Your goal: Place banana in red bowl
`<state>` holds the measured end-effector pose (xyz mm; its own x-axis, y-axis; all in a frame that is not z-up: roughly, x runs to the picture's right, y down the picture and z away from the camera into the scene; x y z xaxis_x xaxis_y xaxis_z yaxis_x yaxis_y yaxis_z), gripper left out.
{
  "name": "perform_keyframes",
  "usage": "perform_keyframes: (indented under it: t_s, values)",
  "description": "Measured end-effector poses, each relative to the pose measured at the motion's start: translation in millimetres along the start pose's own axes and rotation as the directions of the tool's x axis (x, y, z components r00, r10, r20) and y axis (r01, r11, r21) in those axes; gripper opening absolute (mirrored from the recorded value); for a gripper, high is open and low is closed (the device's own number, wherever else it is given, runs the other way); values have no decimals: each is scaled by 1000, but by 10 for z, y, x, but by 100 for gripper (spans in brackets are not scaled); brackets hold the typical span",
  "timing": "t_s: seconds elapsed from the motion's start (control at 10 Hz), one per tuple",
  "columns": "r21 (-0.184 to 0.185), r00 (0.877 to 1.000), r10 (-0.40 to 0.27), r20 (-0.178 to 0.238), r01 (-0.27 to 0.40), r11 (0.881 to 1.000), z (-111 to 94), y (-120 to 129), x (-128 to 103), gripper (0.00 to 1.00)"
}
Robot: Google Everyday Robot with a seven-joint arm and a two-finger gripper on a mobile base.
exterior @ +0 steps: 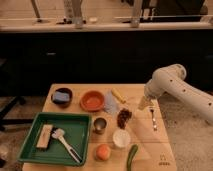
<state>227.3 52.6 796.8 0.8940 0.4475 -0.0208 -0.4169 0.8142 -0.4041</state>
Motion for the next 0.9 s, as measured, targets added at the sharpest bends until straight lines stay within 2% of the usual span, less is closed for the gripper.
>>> perform_keyframes:
  t_s: [0.5, 0.9]
  values:
    - [-35, 1000, 17, -11, -17, 999, 404, 24, -20, 80]
    - [-50, 1000, 4, -15, -5, 999, 666, 31, -121, 80]
